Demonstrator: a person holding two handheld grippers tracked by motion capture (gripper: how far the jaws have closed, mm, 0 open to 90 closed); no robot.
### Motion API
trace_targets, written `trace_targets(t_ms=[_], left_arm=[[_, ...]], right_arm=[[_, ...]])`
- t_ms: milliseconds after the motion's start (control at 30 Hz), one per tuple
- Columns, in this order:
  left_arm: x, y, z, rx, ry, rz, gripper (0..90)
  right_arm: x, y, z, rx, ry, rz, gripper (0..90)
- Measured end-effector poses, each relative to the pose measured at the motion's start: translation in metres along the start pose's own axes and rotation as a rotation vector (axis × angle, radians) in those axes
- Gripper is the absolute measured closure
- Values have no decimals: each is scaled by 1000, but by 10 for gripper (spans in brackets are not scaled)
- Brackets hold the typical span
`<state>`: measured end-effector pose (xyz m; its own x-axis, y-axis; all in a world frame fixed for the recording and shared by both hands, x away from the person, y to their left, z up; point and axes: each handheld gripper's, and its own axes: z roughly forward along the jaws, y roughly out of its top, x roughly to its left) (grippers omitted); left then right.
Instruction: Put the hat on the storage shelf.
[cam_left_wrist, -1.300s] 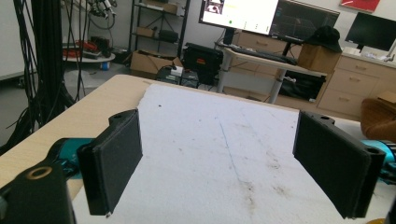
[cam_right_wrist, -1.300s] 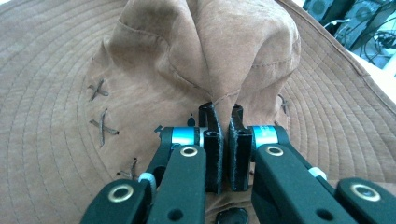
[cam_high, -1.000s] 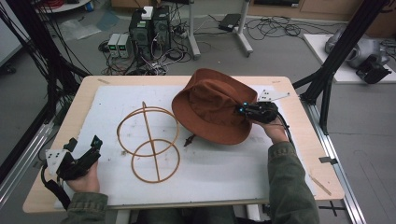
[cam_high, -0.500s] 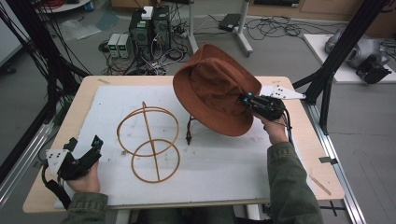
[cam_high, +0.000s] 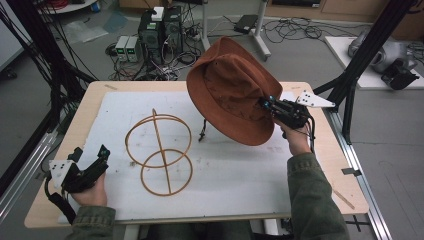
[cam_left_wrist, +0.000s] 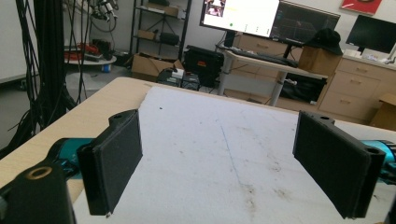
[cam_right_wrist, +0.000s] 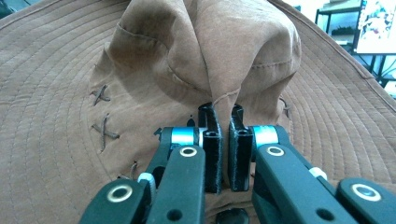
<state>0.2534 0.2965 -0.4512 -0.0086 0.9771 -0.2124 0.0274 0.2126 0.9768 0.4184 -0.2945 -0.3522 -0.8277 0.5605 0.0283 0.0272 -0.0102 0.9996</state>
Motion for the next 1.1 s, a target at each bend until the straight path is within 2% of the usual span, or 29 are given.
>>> trace_targets(t_ms=[300, 500, 600, 867, 933, 967, 1100], left_arm=[[-2, 0, 1, -5, -3, 14, 159], [-5, 1, 1, -4, -7, 41, 159], [-5, 1, 1, -8, -8, 41, 159], [-5, 2, 1, -9, -8, 39, 159], [-5, 2, 1, -11, -10, 39, 159], [-5, 2, 1, -12, -9, 40, 159], [-6, 2, 1, -17, -10, 52, 159]], right_arm=[[13, 21, 2, -58, 34, -11, 871], [27, 39, 10, -83, 83, -18, 869], [35, 48, 18, -96, 110, -29, 869], [67, 72, 51, -95, 227, -63, 864], [84, 80, 63, -89, 274, -71, 862], [84, 80, 63, -89, 274, -71, 862], [108, 90, 80, -80, 342, -75, 858]])
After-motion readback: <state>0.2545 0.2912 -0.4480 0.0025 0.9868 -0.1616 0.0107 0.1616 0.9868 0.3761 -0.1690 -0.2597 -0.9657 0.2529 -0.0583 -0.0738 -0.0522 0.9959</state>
